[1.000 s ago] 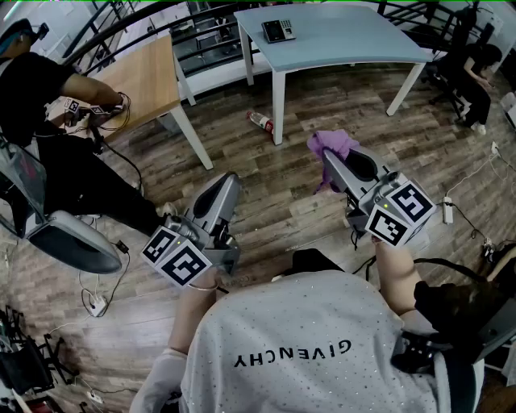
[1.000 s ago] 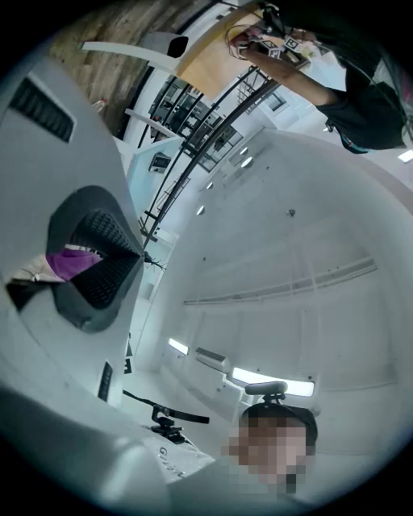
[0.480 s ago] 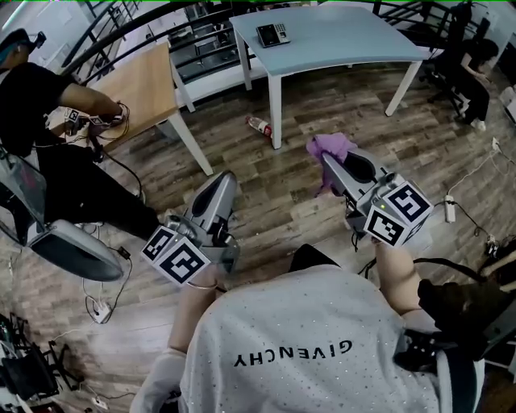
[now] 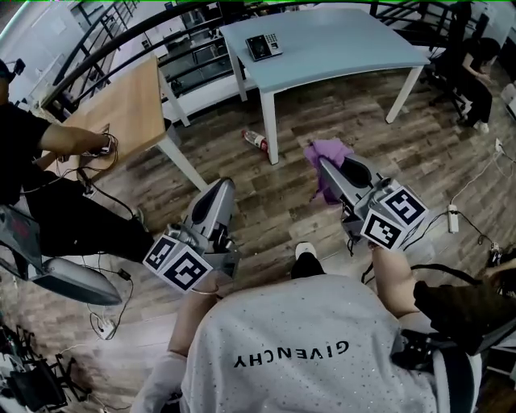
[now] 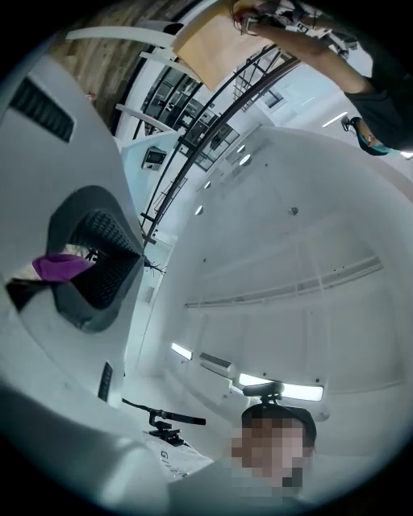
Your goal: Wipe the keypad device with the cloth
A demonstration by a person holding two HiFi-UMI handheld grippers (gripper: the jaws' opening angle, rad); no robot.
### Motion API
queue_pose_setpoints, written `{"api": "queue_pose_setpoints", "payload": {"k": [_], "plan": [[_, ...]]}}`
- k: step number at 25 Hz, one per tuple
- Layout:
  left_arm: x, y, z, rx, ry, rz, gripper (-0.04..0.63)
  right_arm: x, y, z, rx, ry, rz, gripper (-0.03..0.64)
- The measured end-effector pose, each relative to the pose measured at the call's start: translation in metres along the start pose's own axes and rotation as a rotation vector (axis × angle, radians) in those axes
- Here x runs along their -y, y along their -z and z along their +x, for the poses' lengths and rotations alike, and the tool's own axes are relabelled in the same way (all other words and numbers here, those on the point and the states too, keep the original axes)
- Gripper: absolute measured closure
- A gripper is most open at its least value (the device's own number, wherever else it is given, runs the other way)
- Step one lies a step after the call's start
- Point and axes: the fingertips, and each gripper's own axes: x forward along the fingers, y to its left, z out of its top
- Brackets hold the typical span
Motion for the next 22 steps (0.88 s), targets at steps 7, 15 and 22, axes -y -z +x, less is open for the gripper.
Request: {"api": "queue_pose_setpoints", "payload": {"k": [7, 15, 22], "plan": [[-0.040, -0.010, 0.108, 0.041, -0.018, 0.054, 0.594, 0.097, -0.048, 0.036, 0.137, 0.001, -0.104, 0.554], [-0.059, -0.016, 0.204, 0.088, 0.062, 0.076, 0.595, 0.203, -0.077, 0.071, 0.198, -0.014, -0.019, 0.552], [-0.086, 0.003, 0.250, 0.032, 0.023, 0.041, 0.594, 0.261, -0.052, 0.095, 0.135, -0.007, 0.071, 0.552]]}}
